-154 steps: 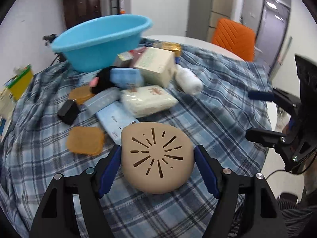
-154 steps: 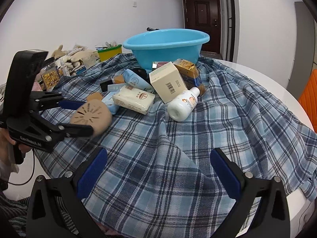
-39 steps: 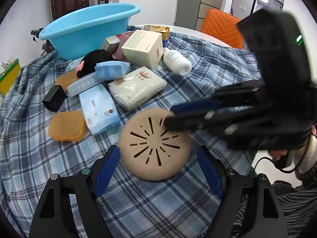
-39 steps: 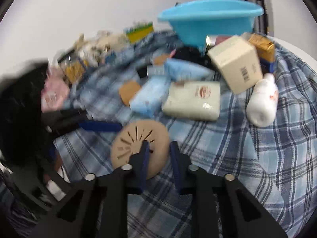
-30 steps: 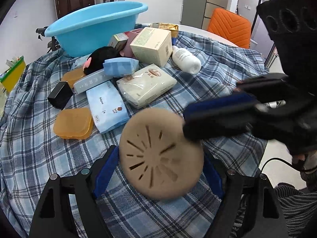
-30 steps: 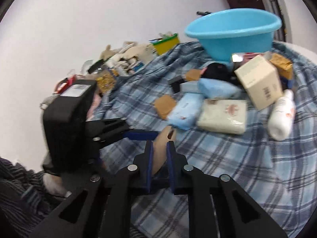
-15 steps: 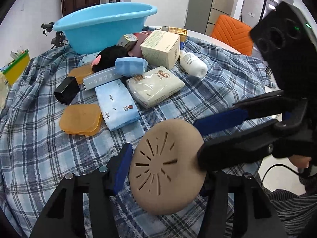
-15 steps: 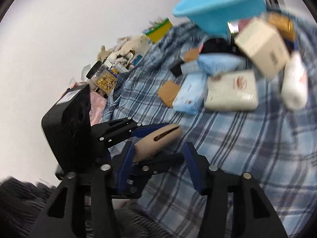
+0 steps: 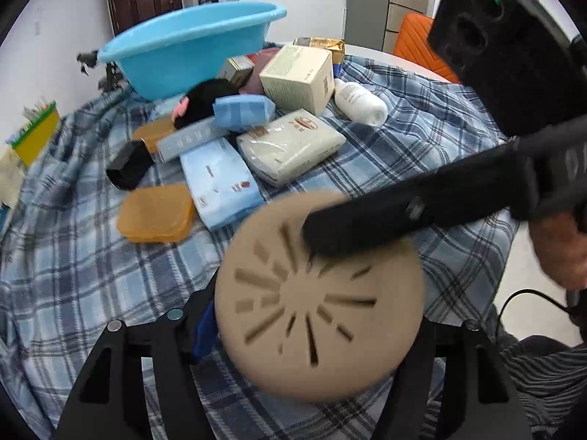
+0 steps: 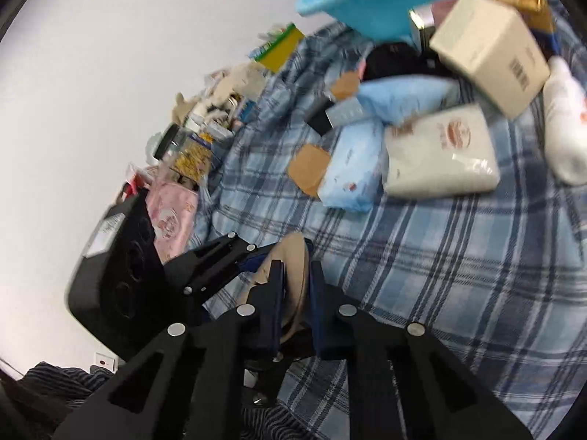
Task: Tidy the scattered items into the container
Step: 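Close the right gripper on the disc edge while the left gripper releases it, then carry the tan disc in the right gripper over the blue basin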
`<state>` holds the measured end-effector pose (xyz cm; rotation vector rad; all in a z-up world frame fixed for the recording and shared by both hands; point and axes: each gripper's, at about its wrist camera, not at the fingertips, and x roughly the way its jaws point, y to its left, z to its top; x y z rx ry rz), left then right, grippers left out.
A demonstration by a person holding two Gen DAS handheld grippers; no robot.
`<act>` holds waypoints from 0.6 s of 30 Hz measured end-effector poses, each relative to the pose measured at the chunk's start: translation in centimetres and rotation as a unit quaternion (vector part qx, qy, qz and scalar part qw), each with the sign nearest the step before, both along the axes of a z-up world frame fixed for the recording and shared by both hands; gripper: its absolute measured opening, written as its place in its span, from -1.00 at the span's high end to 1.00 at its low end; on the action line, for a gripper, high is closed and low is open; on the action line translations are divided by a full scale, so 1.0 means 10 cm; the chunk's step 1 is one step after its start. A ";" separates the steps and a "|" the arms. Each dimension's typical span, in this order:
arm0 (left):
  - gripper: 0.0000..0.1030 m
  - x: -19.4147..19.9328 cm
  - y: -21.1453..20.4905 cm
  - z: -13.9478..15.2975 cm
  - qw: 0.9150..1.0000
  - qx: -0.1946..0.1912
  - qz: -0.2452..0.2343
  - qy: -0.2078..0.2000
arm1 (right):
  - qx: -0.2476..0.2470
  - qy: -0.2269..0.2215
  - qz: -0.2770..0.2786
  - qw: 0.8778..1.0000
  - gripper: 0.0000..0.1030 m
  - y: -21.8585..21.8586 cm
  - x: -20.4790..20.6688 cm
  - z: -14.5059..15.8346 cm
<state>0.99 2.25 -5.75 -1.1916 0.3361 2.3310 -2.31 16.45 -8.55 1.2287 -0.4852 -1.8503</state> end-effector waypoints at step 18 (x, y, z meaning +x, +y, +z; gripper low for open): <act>-0.46 -0.12 -0.01 0.09 0.999 0.039 0.024 -0.004 | 0.217 0.267 -0.022 0.939 0.76 0.05 0.58 0.31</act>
